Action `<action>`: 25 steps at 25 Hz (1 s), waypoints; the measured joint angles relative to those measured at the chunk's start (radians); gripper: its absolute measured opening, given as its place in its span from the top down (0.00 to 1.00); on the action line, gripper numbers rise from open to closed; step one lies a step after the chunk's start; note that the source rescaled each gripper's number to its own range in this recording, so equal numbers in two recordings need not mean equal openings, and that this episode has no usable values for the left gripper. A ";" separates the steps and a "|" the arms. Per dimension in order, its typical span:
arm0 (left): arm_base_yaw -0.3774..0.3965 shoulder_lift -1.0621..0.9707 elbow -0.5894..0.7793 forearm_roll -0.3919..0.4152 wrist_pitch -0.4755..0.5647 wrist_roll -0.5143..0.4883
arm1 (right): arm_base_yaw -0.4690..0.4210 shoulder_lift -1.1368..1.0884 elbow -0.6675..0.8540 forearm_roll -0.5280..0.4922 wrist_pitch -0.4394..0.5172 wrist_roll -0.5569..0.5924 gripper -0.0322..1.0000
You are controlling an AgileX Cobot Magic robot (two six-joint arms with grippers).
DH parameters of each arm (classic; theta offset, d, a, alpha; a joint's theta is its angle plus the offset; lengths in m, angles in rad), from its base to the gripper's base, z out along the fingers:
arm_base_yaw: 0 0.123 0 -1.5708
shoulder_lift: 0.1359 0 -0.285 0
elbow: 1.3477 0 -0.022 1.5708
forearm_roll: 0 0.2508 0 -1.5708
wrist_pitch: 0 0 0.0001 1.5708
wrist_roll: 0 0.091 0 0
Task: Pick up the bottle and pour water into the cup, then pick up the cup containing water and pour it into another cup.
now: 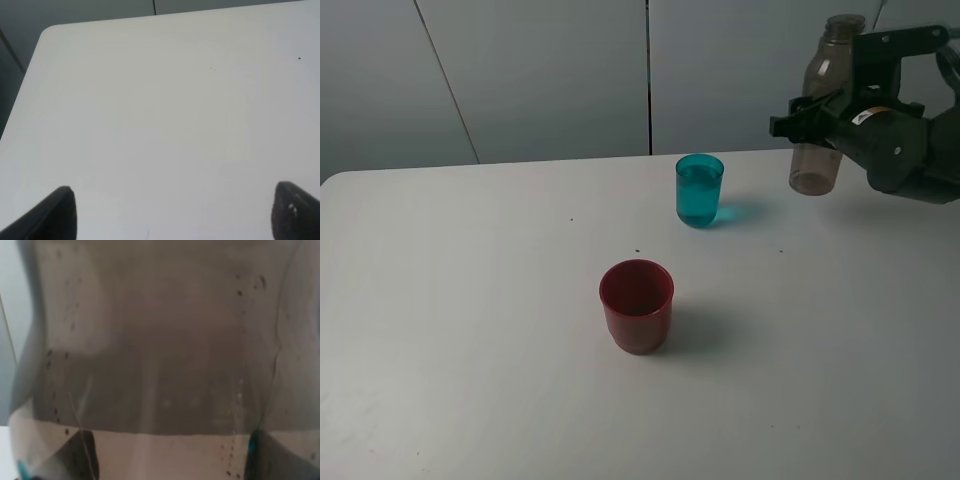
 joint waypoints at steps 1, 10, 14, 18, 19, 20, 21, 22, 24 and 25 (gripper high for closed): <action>0.000 0.000 0.000 0.000 0.000 0.000 | 0.000 0.004 0.004 0.000 -0.007 0.006 0.96; 0.000 0.000 0.000 0.000 0.000 0.000 | 0.000 0.082 0.054 -0.015 -0.066 0.079 0.96; 0.000 0.000 0.000 0.000 0.000 0.000 | 0.000 0.084 0.088 -0.007 -0.144 0.077 0.96; 0.000 0.000 0.000 0.000 0.000 0.000 | 0.000 0.099 0.094 0.004 -0.179 0.077 0.96; 0.000 0.000 0.000 0.000 0.000 0.000 | 0.000 0.113 0.094 0.004 -0.197 0.077 0.96; 0.000 0.000 0.000 0.000 0.000 0.000 | 0.000 0.128 0.094 0.004 -0.222 0.077 0.96; 0.000 0.000 0.000 0.000 0.000 0.000 | 0.000 0.144 0.094 0.004 -0.256 0.077 0.96; 0.000 0.000 0.000 0.000 0.000 0.000 | 0.000 0.157 0.094 0.004 -0.286 0.077 0.96; 0.000 0.000 0.000 0.000 0.000 0.000 | 0.000 0.184 0.094 0.004 -0.354 0.088 0.96; 0.000 0.000 0.000 0.000 0.000 0.000 | 0.000 0.196 0.094 0.004 -0.379 0.097 0.96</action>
